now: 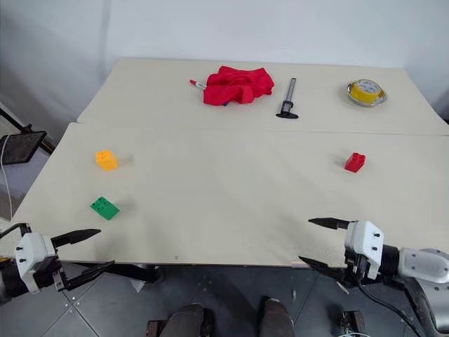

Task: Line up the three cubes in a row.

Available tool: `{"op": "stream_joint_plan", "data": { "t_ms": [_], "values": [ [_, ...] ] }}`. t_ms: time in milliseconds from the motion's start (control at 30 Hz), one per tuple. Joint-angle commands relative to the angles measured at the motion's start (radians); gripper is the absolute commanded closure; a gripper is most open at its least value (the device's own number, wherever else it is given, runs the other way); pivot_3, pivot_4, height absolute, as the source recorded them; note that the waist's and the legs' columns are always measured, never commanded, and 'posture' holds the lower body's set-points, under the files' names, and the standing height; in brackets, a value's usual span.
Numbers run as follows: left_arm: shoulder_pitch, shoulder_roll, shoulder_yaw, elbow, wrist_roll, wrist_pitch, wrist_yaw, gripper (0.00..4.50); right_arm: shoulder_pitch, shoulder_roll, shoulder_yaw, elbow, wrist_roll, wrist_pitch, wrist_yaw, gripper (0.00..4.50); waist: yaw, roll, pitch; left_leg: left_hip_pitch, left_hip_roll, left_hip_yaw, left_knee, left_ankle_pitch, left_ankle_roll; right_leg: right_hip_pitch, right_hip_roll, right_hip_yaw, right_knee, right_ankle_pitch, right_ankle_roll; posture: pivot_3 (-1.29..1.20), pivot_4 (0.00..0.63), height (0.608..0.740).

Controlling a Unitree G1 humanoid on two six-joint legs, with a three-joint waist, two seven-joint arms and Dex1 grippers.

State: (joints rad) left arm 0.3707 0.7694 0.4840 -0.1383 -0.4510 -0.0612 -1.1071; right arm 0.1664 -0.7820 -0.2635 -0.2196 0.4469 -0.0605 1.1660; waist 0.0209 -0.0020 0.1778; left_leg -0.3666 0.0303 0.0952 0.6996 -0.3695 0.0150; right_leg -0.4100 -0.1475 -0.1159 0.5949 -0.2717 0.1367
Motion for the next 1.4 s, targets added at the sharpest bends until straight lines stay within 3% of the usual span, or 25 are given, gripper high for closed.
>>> {"op": "stream_joint_plan", "data": {
  "t_ms": [33, 200, 400, 633, 800, 967, 1333, 1400],
  "values": [
    [-0.008, -0.004, 0.0, -0.083, -0.063, 0.06, 0.02, 0.09, 0.001, 0.022, -0.005, -0.012, 0.008, 0.009, -0.038, 0.0, 0.001, 0.0, 0.0, 0.0, 0.0, 0.0, 0.0, 0.0, 0.0, 0.0, 0.0, 0.0, 0.0, 0.0, 0.0, 0.0, 0.15, 0.74],
    [-0.157, -0.019, -0.127, -0.252, -0.173, 0.229, 0.086, 0.09, -0.005, 0.147, -0.154, -0.015, 0.077, 0.101, -0.309, 0.0, 0.007, 0.0, 0.0, -0.001, 0.0, 0.0, 0.001, 0.0, 0.0, 0.0, 0.0, 0.0, 0.002, 0.0, 0.0, 0.0, 0.15, 0.74],
    [-0.402, -0.12, -0.329, -0.248, -0.102, 0.262, 0.173, 0.09, 0.02, 0.251, -0.304, 0.082, -0.031, 0.077, -0.584, 0.0, 0.005, 0.004, -0.002, 0.002, -0.001, 0.002, 0.001, 0.0, -0.001, 0.0, 0.0, 0.0, 0.004, 0.0, 0.001, 0.0, 0.15, 0.74],
    [-0.504, -0.172, -0.427, -0.154, -0.033, 0.237, 0.154, 0.09, -0.149, 0.284, -0.227, 0.049, -0.097, 0.251, -0.813, 0.0, -0.039, 0.006, -0.004, 0.01, 0.0, 0.01, -0.002, 0.0, -0.002, 0.0, 0.001, 0.008, 0.009, 0.0, -0.001, 0.0, 0.15, 0.74],
    [-0.547, -0.191, -0.476, -0.122, 0.018, 0.205, 0.154, 0.09, -0.472, 0.288, -0.15, 0.127, -0.122, 0.575, -1.037, 0.0, -0.051, 0.007, -0.004, 0.011, 0.0, 0.008, 0.0, 0.001, -0.002, -0.001, 0.001, 0.012, 0.011, -0.001, -0.001, 0.0, 0.15, 0.74],
    [-0.575, -0.225, -0.525, -0.087, 0.071, 0.176, 0.167, 0.09, -0.681, 0.313, -0.089, 0.318, -0.178, 0.622, -1.115, 0.0, -0.043, 0.007, -0.004, 0.01, 0.0, 0.009, -0.001, 0.0, -0.002, -0.002, 0.001, 0.009, 0.015, -0.001, -0.001, 0.0, 0.15, 0.74],
    [-0.553, -0.263, -0.559, -0.1, 0.109, 0.155, 0.186, 0.09, -0.914, 0.311, -0.062, 0.821, -0.286, 0.387, -1.198, 0.0, -0.052, 0.007, -0.004, 0.006, 0.001, 0.012, -0.002, 0.0, -0.002, -0.004, 0.0, 0.005, 0.013, 0.0, 0.0, 0.0, 0.15, 0.74],
    [-0.547, -0.26, -0.557, -0.1, 0.107, 0.153, 0.186, 0.0, -0.934, 0.321, -0.065, 0.864, -0.266, 0.351, -1.156, 0.39, -0.052, 0.007, -0.004, 0.006, 0.001, 0.012, -0.002, 0.0, -0.002, -0.004, 0.0, 0.006, 0.012, 0.0, 0.0, 0.0, 0.15, 0.74]
  ]
}}
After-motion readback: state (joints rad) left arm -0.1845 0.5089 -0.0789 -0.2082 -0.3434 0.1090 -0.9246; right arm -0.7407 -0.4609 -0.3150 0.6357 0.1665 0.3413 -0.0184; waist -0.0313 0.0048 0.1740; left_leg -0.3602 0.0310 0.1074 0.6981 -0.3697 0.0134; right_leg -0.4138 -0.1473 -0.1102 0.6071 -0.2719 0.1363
